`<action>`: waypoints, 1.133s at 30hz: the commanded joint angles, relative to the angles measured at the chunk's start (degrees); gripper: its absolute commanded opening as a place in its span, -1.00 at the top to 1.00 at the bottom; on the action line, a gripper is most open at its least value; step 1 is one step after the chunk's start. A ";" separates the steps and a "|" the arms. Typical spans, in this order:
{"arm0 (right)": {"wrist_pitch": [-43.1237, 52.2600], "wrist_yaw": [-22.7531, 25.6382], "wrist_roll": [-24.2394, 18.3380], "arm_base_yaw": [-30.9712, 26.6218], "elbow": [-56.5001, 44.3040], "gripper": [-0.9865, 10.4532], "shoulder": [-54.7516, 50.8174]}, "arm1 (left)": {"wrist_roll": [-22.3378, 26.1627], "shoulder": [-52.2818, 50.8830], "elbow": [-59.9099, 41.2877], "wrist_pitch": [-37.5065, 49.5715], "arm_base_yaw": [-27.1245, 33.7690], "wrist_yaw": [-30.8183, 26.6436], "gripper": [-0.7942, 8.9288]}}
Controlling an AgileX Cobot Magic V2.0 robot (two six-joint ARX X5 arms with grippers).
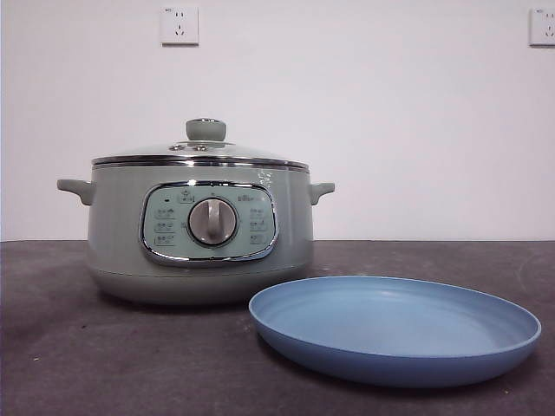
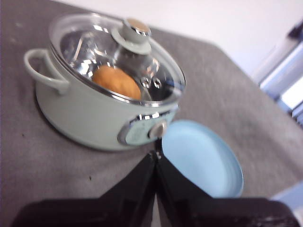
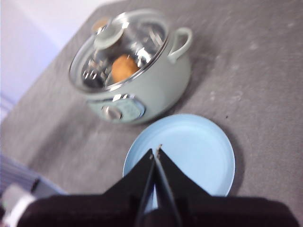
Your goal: Take the potato out from the steamer,put the potato on the plate,close the lid
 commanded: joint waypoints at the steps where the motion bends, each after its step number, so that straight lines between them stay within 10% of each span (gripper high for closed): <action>1: -4.59 -0.83 -8.46 0.20 3.91 0.85 2.93 | 7.96 3.63 3.23 -3.76 0.11 1.27 0.85; 15: -12.55 -0.76 -12.83 2.82 10.56 0.79 8.55 | 18.14 12.13 14.75 -12.94 0.11 0.94 0.81; 21: -12.09 -0.76 -12.11 2.82 10.56 -0.09 8.55 | 17.90 12.13 14.75 -12.81 0.11 0.96 -0.47; 34: -11.67 -0.79 -10.45 2.82 10.56 -0.22 8.81 | 16.17 16.44 16.59 -7.04 -0.20 0.24 -0.51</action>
